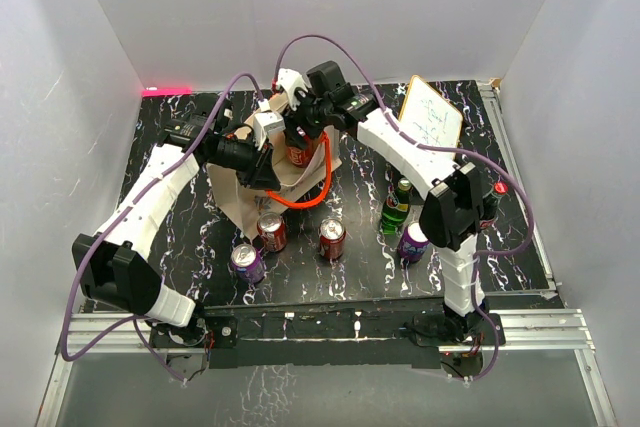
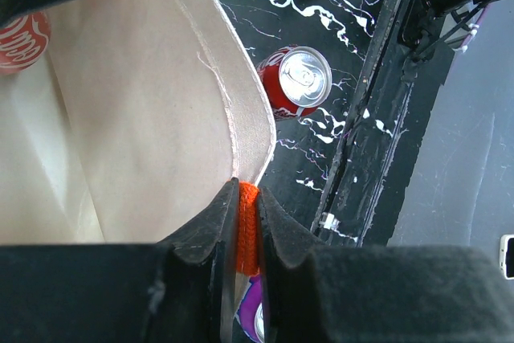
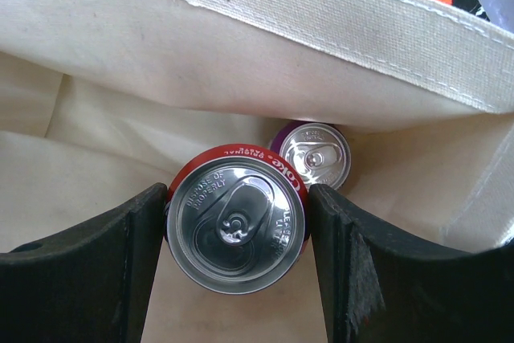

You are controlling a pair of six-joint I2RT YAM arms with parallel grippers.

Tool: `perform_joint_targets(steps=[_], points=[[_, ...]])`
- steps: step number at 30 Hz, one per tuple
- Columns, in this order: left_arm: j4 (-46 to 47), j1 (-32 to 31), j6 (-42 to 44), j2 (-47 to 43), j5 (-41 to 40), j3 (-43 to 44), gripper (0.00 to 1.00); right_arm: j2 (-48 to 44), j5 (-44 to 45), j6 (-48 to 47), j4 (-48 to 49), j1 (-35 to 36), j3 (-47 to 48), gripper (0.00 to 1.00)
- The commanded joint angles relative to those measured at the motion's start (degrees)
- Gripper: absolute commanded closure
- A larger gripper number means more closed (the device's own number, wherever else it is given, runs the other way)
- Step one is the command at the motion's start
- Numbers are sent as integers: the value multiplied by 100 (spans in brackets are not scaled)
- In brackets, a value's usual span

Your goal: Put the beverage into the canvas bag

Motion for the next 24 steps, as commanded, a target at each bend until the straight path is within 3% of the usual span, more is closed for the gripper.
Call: perform_joint_targets(steps=[1,24], points=[[-158,1,17,-80,85,-133,100,-54,-48,-211,529,59,495,92],[-132,230,122,-132,291,-172,100,453,-165,-1016,-205,-81,776,92]])
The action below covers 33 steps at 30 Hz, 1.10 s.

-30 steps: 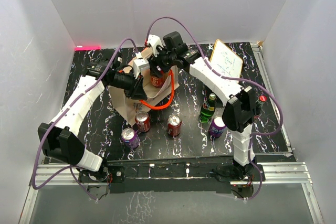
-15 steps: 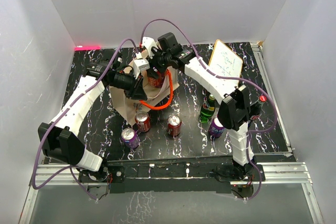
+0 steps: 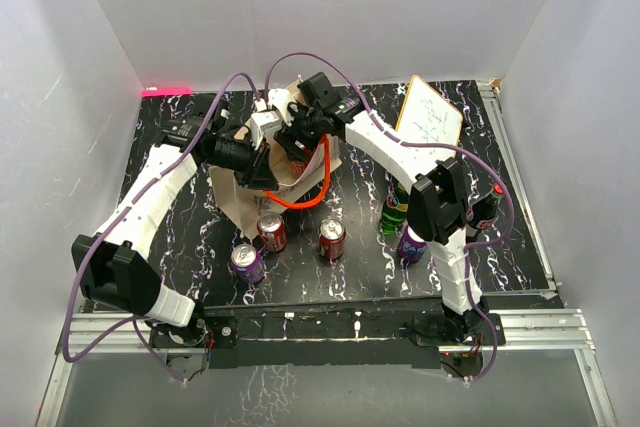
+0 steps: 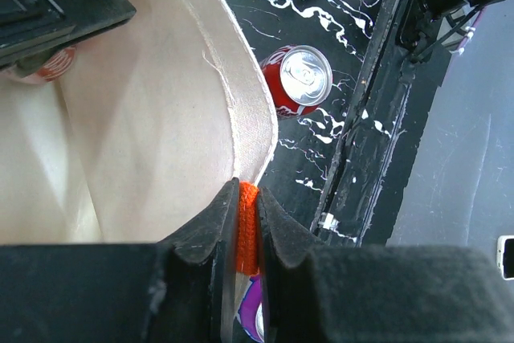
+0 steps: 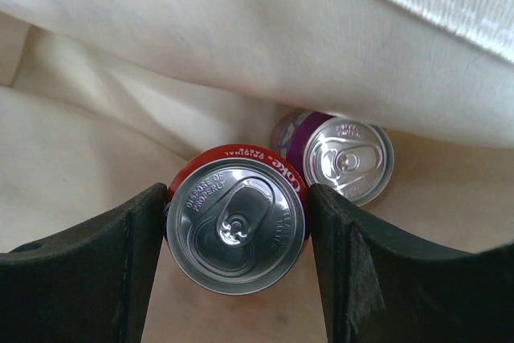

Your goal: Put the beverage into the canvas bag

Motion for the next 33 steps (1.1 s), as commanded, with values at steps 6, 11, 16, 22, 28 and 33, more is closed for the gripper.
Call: perform_joint_targets(steps=[6,11,16,22,28,33], points=[[-164,130,171,-45,233,-62,100,90,-100,-107,297,-298,496,92],[-204,128,247,-15,246,-44,100,173,-47,-143,300,-423,415,92],[-219,130,271,3,255,-26,100,183,23,-336,276,-528,259,92],[-222,128,302,47,255,13,100,238,30,-465,189,-590,129,92],[-212,129,322,105,272,60,100,332,60,-464,94,-599,36,92],[-246,126,345,160,330,152,100,386,145,-454,48,-669,-93,92]])
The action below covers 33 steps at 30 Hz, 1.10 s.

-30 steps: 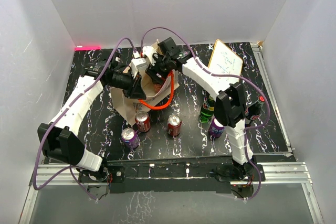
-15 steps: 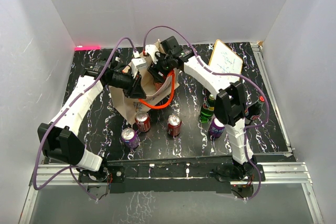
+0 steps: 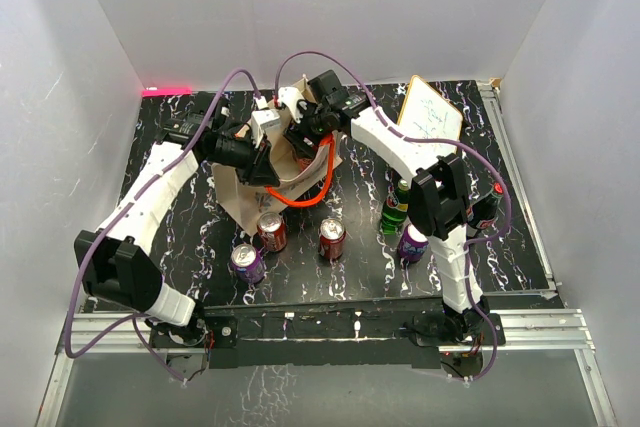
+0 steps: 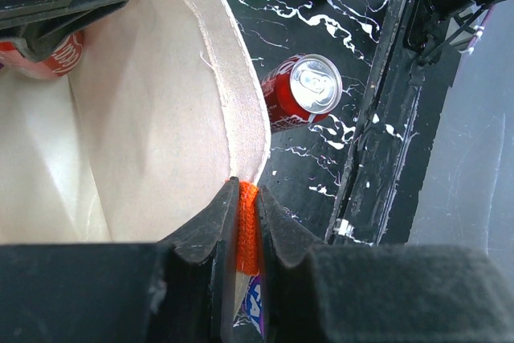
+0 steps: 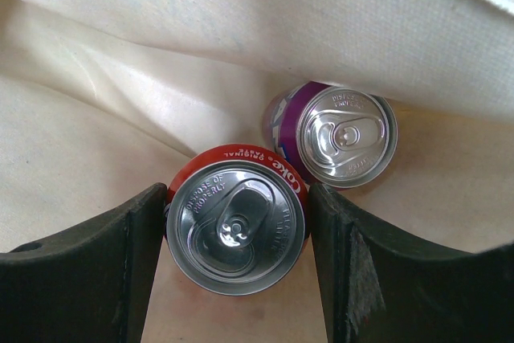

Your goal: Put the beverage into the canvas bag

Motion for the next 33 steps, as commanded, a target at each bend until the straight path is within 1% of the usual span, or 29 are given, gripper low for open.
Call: perform_joint_targets(steps=[1,10,15,23,33], points=[[-409,50,97,55,213,145,100,161,326,-199,144,-342,-67,92],[-482,60,170,94,304,310,100,391,685,-323,-168,-394,455,92],[-476,63,181,72,299,300,100,434,896,-408,-192,-402,400,92],[-501,68,233,51,313,283,100,496,995,-396,-137,-425,225,92],[-584,77,322,-28,363,229,100,608,1385,-453,-27,-454,290,88]])
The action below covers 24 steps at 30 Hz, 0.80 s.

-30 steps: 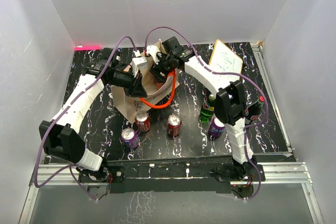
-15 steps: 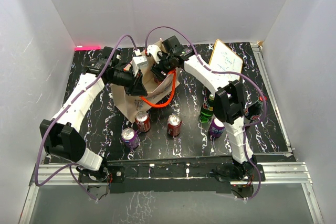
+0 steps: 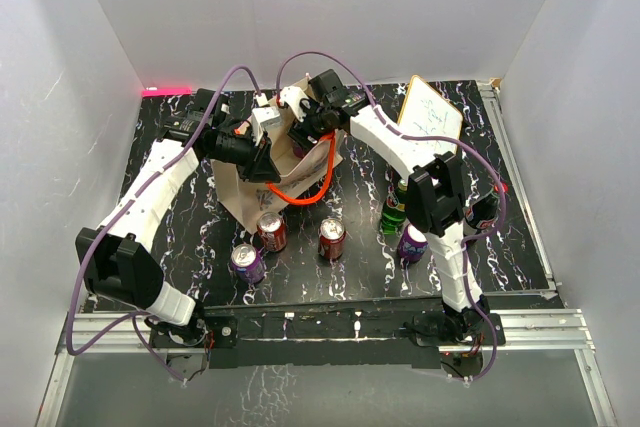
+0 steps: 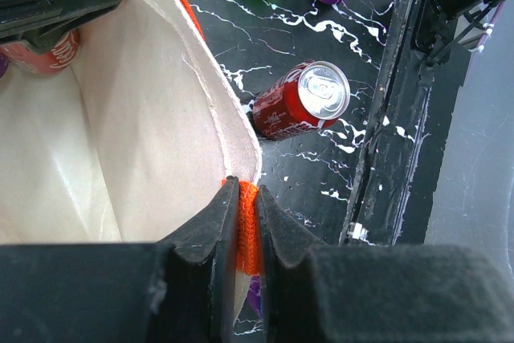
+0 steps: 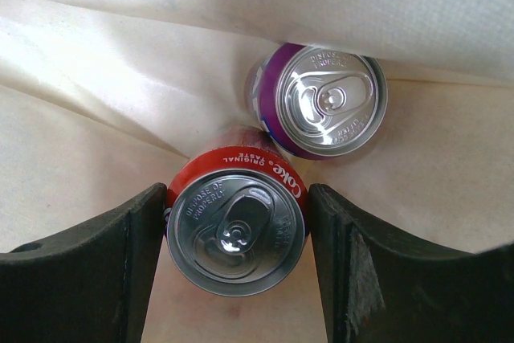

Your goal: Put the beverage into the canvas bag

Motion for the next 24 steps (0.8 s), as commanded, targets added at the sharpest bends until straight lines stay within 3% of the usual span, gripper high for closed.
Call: perform_joint_targets(steps=[1,8,24], points=[[-605,56,110,-132,298,70,100,359,856,-327,172,-355,49,87],[-656,50,233,-105,324,53,100,452,922,-273,165,-355,30,81],[-611,51,251,-98,270,82,100,528,796,-402,253,-366,17,53]])
